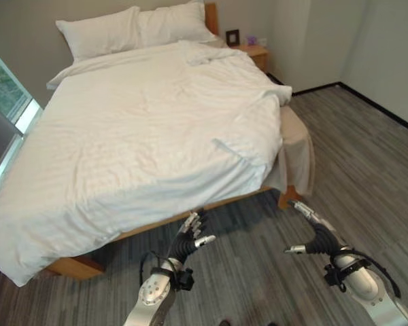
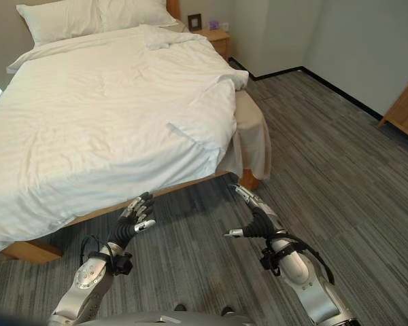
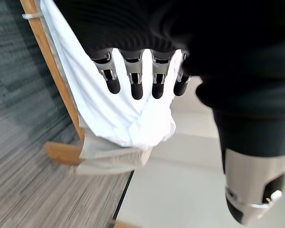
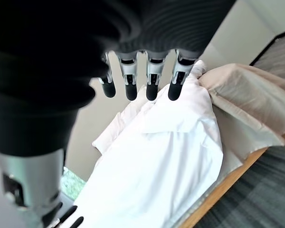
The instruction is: Making the bed.
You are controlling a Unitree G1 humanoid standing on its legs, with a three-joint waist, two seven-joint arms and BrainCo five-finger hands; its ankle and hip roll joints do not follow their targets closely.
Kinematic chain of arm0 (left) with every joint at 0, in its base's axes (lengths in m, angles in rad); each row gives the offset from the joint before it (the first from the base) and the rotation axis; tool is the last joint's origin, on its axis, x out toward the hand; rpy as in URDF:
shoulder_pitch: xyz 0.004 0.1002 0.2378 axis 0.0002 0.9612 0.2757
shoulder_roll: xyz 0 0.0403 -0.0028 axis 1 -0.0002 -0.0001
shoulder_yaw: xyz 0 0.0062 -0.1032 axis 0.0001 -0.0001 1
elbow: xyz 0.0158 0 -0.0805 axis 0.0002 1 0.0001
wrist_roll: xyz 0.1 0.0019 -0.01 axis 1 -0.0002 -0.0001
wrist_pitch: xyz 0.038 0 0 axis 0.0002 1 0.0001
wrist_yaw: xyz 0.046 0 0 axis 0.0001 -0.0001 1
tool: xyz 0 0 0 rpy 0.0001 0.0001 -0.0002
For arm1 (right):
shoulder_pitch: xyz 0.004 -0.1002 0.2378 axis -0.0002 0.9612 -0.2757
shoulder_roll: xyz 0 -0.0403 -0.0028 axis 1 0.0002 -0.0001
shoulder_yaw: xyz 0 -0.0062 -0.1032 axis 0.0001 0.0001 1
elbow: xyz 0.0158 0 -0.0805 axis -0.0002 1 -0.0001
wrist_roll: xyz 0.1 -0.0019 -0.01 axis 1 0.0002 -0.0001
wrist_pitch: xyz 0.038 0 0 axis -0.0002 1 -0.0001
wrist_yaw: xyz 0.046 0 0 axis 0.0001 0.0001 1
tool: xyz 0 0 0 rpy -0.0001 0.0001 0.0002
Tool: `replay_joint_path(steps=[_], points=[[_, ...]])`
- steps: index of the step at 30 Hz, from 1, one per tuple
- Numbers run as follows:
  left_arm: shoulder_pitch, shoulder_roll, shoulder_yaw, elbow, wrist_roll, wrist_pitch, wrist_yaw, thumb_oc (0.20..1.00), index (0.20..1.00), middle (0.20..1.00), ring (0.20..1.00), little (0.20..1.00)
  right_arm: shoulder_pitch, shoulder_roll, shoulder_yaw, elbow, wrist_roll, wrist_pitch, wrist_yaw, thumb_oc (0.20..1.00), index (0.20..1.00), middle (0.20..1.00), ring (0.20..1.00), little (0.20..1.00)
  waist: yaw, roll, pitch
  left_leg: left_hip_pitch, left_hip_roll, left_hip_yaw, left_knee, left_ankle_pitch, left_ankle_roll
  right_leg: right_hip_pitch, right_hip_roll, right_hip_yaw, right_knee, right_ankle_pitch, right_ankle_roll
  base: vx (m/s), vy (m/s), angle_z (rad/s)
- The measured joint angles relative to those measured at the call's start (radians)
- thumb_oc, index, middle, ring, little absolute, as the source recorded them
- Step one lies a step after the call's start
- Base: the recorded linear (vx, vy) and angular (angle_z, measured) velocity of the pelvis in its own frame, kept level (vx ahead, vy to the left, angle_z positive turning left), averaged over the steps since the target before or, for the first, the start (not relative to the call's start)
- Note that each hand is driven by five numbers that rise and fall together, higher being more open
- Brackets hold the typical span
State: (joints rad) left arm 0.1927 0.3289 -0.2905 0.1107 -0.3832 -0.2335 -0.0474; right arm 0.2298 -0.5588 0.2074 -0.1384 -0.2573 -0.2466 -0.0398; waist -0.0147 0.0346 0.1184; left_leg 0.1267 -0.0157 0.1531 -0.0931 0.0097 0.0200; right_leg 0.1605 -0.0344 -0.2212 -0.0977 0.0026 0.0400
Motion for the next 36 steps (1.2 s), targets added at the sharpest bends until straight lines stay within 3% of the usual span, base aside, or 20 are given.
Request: replay_joint_path(steps=[6, 8, 10, 13, 15, 16, 17, 18, 21, 23, 24, 27, 28, 30, 31, 32, 33, 34, 36], points=[[0.002, 0.000, -0.001, 0.002, 0.015, 0.000, 0.035, 1.000, 1.000, 1.000, 1.000, 1.000, 0.008, 0.032, -0.003, 0.044, 0.024, 0.031, -0.010, 1.000, 1.000, 1.000, 1.000, 1.000, -0.008, -0.017, 0.009, -0.004, 0.001, -0.004, 0.000, 0.000, 0.000, -0.003, 0.001, -0.002, 0.003, -0.004, 0.006, -0.04, -0.055, 0.00], [-0.004, 0.012, 0.003, 0.004, 0.015, 0.001, 0.053, 1.000, 1.000, 1.000, 1.000, 1.000, -0.028, 0.031, 0.005, 0.077, 0.021, 0.052, -0.013, 1.000, 1.000, 1.000, 1.000, 1.000, -0.009, -0.017, 0.013, -0.035, 0.014, 0.016, 0.006, 0.005, -0.002, -0.078, -0.003, -0.004, 0.070, -0.038, 0.034, -0.06, -0.079, -0.20], [-0.012, 0.023, 0.003, 0.014, 0.015, 0.003, 0.059, 1.000, 1.000, 1.000, 1.000, 1.000, -0.053, 0.030, 0.006, 0.078, 0.021, 0.066, -0.017, 1.000, 1.000, 1.000, 1.000, 1.000, -0.011, -0.022, 0.021, -0.047, 0.018, 0.030, 0.005, 0.012, -0.002, -0.105, -0.003, -0.002, 0.093, -0.047, 0.027, 0.11, -0.162, -0.20], [-0.021, 0.027, 0.021, 0.014, 0.045, 0.002, 0.075, 1.000, 1.000, 1.000, 1.000, 1.000, -0.037, 0.033, 0.005, 0.076, 0.021, 0.067, -0.021, 1.000, 1.000, 1.000, 1.000, 1.000, -0.002, -0.033, 0.027, -0.047, 0.033, 0.047, 0.014, -0.006, -0.036, -0.115, 0.007, -0.004, 0.105, -0.064, 0.002, 0.14, -0.193, -0.22], [-0.018, 0.033, 0.042, 0.024, 0.052, 0.002, 0.084, 1.000, 1.000, 1.000, 1.000, 1.000, -0.045, 0.030, 0.006, 0.077, 0.023, 0.067, -0.022, 1.000, 1.000, 1.000, 1.000, 1.000, 0.029, -0.037, 0.038, -0.064, 0.055, 0.081, 0.089, -0.031, -0.074, -0.122, 0.003, -0.021, 0.122, -0.077, -0.013, 0.08, -0.270, -0.53], [-0.030, 0.040, 0.044, 0.042, 0.052, 0.000, 0.084, 1.000, 1.000, 1.000, 1.000, 1.000, -0.052, 0.035, 0.010, 0.081, 0.025, 0.066, -0.022, 1.000, 1.000, 1.000, 1.000, 1.000, 0.039, -0.061, 0.053, -0.101, 0.057, 0.077, 0.201, -0.042, -0.090, -0.119, -0.007, -0.022, 0.124, -0.079, -0.029, 0.04, -0.200, -0.27], [-0.053, 0.040, 0.043, 0.069, 0.052, -0.002, 0.085, 1.000, 1.000, 1.000, 1.000, 1.000, -0.062, 0.038, 0.014, 0.092, 0.036, 0.063, -0.022, 1.000, 1.000, 1.000, 1.000, 1.000, 0.049, -0.080, 0.069, -0.164, 0.064, 0.064, 0.340, -0.048, -0.100, -0.121, -0.019, -0.016, 0.139, -0.089, -0.052, 0.08, -0.227, -0.58], [-0.087, 0.032, 0.028, 0.123, 0.052, 0.003, 0.097, 1.000, 1.000, 1.000, 1.000, 1.000, -0.076, 0.034, 0.028, 0.107, 0.043, 0.067, -0.022, 1.000, 1.000, 1.000, 1.000, 1.000, 0.081, -0.114, 0.092, -0.304, 0.089, 0.043, 0.634, -0.018, -0.119, -0.108, -0.038, 0.007, 0.140, -0.075, -0.077, 0.15, -0.165, -0.58], [-0.076, 0.009, -0.015, 0.123, 0.053, 0.003, 0.107, 1.000, 1.000, 1.000, 1.000, 1.000, -0.082, 0.028, 0.037, 0.103, 0.075, 0.068, -0.023, 1.000, 1.000, 1.000, 1.000, 1.000, 0.092, -0.104, 0.102, -0.418, 0.103, -0.017, 0.749, -0.023, -0.120, -0.082, -0.012, 0.051, 0.123, -0.080, -0.095, 0.16, -0.074, -0.42], [-0.070, -0.023, -0.023, 0.120, 0.053, 0.003, 0.110, 1.000, 1.000, 1.000, 1.000, 1.000, -0.095, 0.024, 0.041, 0.102, 0.085, 0.070, -0.022, 1.000, 1.000, 1.000, 1.000, 1.000, 0.114, -0.096, 0.115, -0.433, 0.060, -0.022, 0.639, -0.019, -0.115, -0.083, -0.007, 0.103, 0.104, -0.070, -0.093, 0.34, -0.013, -0.70], [-0.071, -0.039, -0.026, 0.123, 0.053, 0.002, 0.109, 1.000, 1.000, 1.000, 1.000, 1.000, -0.115, 0.026, 0.054, 0.107, 0.094, 0.070, -0.022, 1.000, 1.000, 1.000, 1.000, 1.000, 0.114, -0.068, 0.120, -0.435, 0.049, 0.010, 0.477, -0.007, -0.098, -0.066, 0.015, 0.113, 0.070, -0.070, -0.093, 0.51, 0.000, -0.69], [-0.086, -0.049, -0.025, 0.143, 0.054, 0.002, 0.106, 1.000, 1.000, 1.000, 1.000, 1.000, -0.153, 0.024, 0.096, 0.137, 0.101, 0.072, -0.021, 1.000, 1.000, 1.000, 1.000, 1.000, 0.112, -0.039, 0.117, -0.398, 0.053, 0.197, 0.138, 0.027, -0.068, -0.015, 0.063, 0.114, 0.010, -0.075, -0.098, 0.46, -0.004, -0.14], [-0.092, -0.048, -0.022, 0.152, 0.054, 0.003, 0.106, 1.000, 1.000, 1.000, 1.000, 1.000, -0.164, 0.023, 0.102, 0.145, 0.100, 0.073, -0.021, 1.000, 1.000, 1.000, 1.000, 1.000, 0.114, -0.034, 0.117, -0.393, 0.054, 0.223, 0.104, 0.033, -0.061, 0.002, 0.076, 0.114, -0.002, -0.084, -0.098, 0.48, 0.011, -0.12], [-0.061, -0.045, -0.017, 0.140, 0.055, 0.005, 0.110, 1.000, 1.000, 1.000, 1.000, 1.000, -0.158, 0.022, 0.111, 0.138, 0.099, 0.075, -0.019, 1.000, 1.000, 1.000, 1.000, 1.000, 0.141, -0.050, 0.104, -0.351, 0.027, 0.208, 0.076, 0.056, -0.028, 0.067, 0.080, 0.142, 0.006, -0.139, -0.089, 0.38, -0.013, -0.28], [-0.051, -0.043, -0.017, 0.138, 0.055, 0.004, 0.110, 1.000, 1.000, 1.000, 1.000, 1.000, -0.153, 0.024, 0.112, 0.135, 0.098, 0.074, -0.019, 1.000, 1.000, 1.000, 1.000, 1.000, 0.148, -0.061, 0.096, -0.335, 0.015, 0.189, 0.080, 0.060, -0.023, 0.093, 0.077, 0.145, 0.007, -0.164, -0.075, 0.31, 0.009, -0.22], [-0.049, -0.041, -0.022, 0.138, 0.054, 0.008, 0.112, 1.000, 1.000, 1.000, 1.000, 1.000, -0.146, 0.028, 0.119, 0.139, 0.097, 0.074, -0.022, 1.000, 1.000, 1.000, 1.000, 1.000, 0.153, -0.075, 0.089, -0.288, -0.004, 0.172, 0.071, 0.119, 0.047, 0.111, 0.060, 0.134, 0.071, -0.226, -0.041, 0.26, 0.033, -0.14], [-0.062, -0.039, -0.036, 0.136, 0.054, 0.013, 0.113, 1.000, 1.000, 1.000, 1.000, 1.000, -0.150, 0.029, 0.125, 0.142, 0.084, 0.079, -0.021, 1.000, 1.000, 1.000, 1.000, 1.000, 0.149, -0.085, 0.091, -0.263, -0.011, 0.178, 0.055, 0.113, 0.092, 0.054, 0.043, 0.103, 0.226, -0.276, 0.037, 0.37, 0.045, -0.09], [-0.074, -0.023, -0.056, 0.127, 0.054, 0.016, 0.115, 1.000, 1.000, 1.000, 1.000, 1.000, -0.152, 0.026, 0.129, 0.132, 0.069, 0.081, -0.021, 1.000, 1.000, 1.000, 1.000, 1.000, 0.146, -0.079, 0.088, -0.243, -0.007, 0.177, 0.027, 0.115, 0.090, -0.034, 0.028, 0.065, 0.404, -0.301, 0.103, 0.18, 0.021, -0.02], [-0.105, 0.001, -0.070, 0.120, 0.075, 0.022, 0.109, 1.000, 1.000, 1.000, 1.000, 1.000, -0.153, 0.024, 0.127, 0.101, 0.058, 0.082, -0.016, 1.000, 1.000, 1.000, 1.000, 1.000, 0.129, -0.089, 0.090, -0.197, -0.025, 0.155, 0.007, 0.088, 0.104, -0.154, -0.026, 0.031, 0.711, -0.261, 0.196, 0.31, -0.005, 0.23]])
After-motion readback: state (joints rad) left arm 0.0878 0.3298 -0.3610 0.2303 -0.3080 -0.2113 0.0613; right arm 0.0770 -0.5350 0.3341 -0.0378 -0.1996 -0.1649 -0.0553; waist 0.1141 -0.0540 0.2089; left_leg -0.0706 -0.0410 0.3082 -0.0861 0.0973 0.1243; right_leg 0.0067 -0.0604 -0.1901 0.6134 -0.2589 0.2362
